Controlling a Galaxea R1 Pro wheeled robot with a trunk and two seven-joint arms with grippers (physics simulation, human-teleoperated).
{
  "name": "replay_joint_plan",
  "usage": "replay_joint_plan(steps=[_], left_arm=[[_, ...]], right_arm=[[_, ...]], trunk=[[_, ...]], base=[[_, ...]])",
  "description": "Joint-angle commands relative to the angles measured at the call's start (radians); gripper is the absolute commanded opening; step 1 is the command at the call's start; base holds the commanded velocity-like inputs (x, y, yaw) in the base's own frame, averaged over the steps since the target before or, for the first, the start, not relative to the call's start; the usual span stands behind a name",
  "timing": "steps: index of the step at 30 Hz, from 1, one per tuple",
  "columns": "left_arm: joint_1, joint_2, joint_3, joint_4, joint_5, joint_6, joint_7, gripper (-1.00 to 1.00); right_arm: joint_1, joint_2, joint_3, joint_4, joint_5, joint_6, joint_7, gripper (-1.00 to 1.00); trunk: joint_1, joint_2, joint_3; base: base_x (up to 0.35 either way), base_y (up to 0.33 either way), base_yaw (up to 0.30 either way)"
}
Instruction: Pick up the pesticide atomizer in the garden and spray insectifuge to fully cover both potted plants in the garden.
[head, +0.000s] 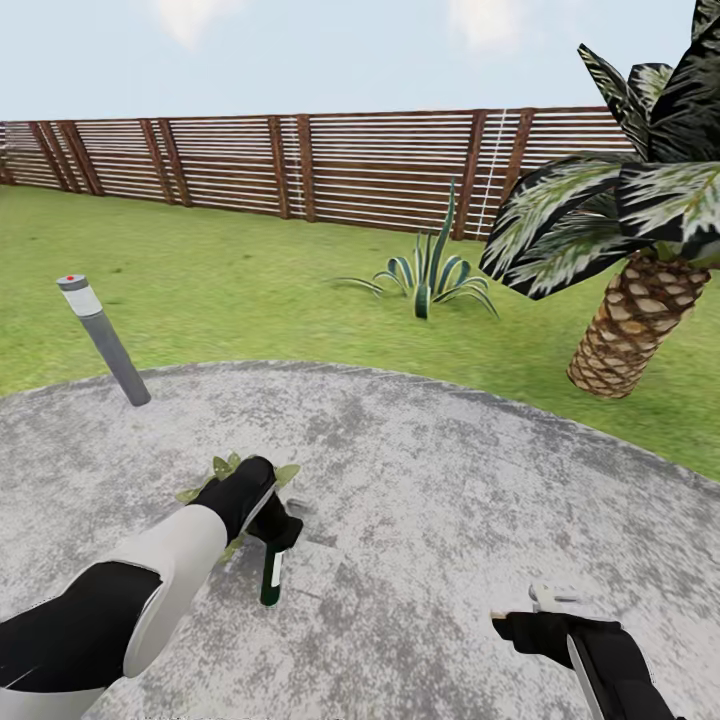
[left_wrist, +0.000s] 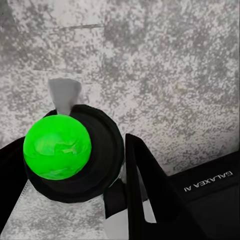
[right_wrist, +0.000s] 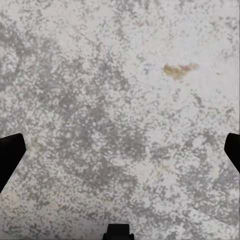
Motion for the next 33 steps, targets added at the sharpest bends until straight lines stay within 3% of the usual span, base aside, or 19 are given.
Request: replay_joint_plan(steps=[1,5,8,9,11,14,16,18,19,20,21,23,24,26,28,30,33], left_arm=[[0.006,0.0,-0.003,-0.025,-0.012,0.001,-0.01,-1.0],[0.034,-0.007,-0.008,-0.191,-0.006,0.001,-0.013,-1.0],[0.037,-0.018,-0.069,-0.25,-0.005,0.001,-0.015,-1.0],[0.037,-0.019,-0.116,-0.258,-0.004,0.001,-0.015,-1.0],[0.037,-0.019,-0.175,-0.264,-0.004,0.001,-0.016,-1.0],[0.037,-0.018,-0.201,-0.275,-0.003,0.0,-0.053,-1.0],[0.037,-0.018,-0.207,-0.289,-0.006,-0.003,-0.147,-1.0],[0.037,-0.011,-0.211,-0.35,-0.007,-0.021,-0.291,-1.0],[0.037,-0.011,-0.211,-0.373,-0.007,-0.035,-0.323,-1.0],[0.037,-0.01,-0.211,-0.411,-0.007,-0.069,-0.389,-1.0],[0.039,-0.008,-0.209,-0.452,-0.009,-0.122,-0.494,-1.0],[0.063,0.036,-0.205,-0.478,-0.01,-0.224,-0.638,-1.0],[0.071,0.058,-0.204,-0.481,-0.008,-0.263,-0.673,-1.0],[0.091,0.114,-0.202,-0.484,0.0,-0.356,-0.733,-1.0],[0.11,0.153,-0.203,-0.487,0.002,-0.422,-0.763,-1.0],[0.116,0.162,-0.206,-0.488,0.002,-0.44,-0.77,-1.0],[0.118,0.165,-0.209,-0.49,0.002,-0.448,-0.773,-1.0]], right_arm=[[0.0,0.0,-0.001,-0.001,0.01,0.004,0.009,1.0],[0.0,-0.001,-0.003,-0.001,0.01,0.003,0.009,1.0],[0.0,-0.003,-0.005,-0.001,0.009,0.003,0.009,1.0],[0.0,-0.004,-0.005,-0.001,0.009,0.003,0.009,1.0],[-0.001,-0.004,-0.005,-0.001,0.01,0.003,0.009,1.0],[0.0,-0.005,-0.005,-0.001,0.01,0.003,0.009,1.0],[0.0,-0.005,-0.005,-0.001,0.01,0.003,0.009,1.0],[0.0,-0.003,-0.001,-0.001,0.012,0.003,0.008,1.0],[-0.001,-0.003,0.0,-0.001,0.012,0.003,0.008,1.0],[0.0,-0.005,-0.002,-0.001,0.011,0.003,0.009,1.0],[0.0,-0.009,-0.005,-0.004,0.005,0.004,0.01,1.0],[-0.005,-0.015,-0.008,-0.009,-0.024,0.005,0.018,1.0],[-0.008,-0.024,-0.008,-0.009,-0.045,0.005,0.028,1.0],[-0.027,-0.081,-0.009,-0.009,-0.108,0.004,0.067,1.0],[-0.037,-0.195,-0.009,-0.009,-0.203,0.004,0.156,1.0],[-0.042,-0.291,-0.01,-0.009,-0.295,0.003,0.254,1.0],[-0.044,-0.387,-0.01,-0.01,-0.348,-0.003,0.311,1.0]], trunk=[[0.0,0.0,-0.002],[0.0,0.0,-0.005],[0.0,0.0,-0.007],[0.0,0.0,-0.007],[0.0,0.0,-0.008],[0.0,0.0,-0.009],[0.0,0.0,-0.009],[0.0,0.0,-0.009],[0.0,0.0,-0.009],[0.0,0.0,-0.009],[0.0,0.0,-0.009],[0.0,0.0,-0.009],[0.0,0.0,-0.009],[0.0,0.0,-0.009],[0.0,0.0,-0.009],[0.0,0.0,-0.009],[0.0,0.0,-0.009]], base=[[0.0,0.0,0.25],[0.0,0.0,0.247],[0.0,0.0,0.223],[0.0,0.0,0.217],[0.0,0.0,0.196],[0.0,0.0,0.075],[0.0,0.0,0.017],[0.0,0.0,0.004],[0.0,0.0,0.001],[0.0,0.0,0.0],[0.0,0.0,0.0],[0.0,0.0,0.0],[0.0,0.0,0.0],[0.0,0.0,0.0],[0.0,0.0,0.0],[0.0,0.0,0.0],[0.0,0.0,0.0]])
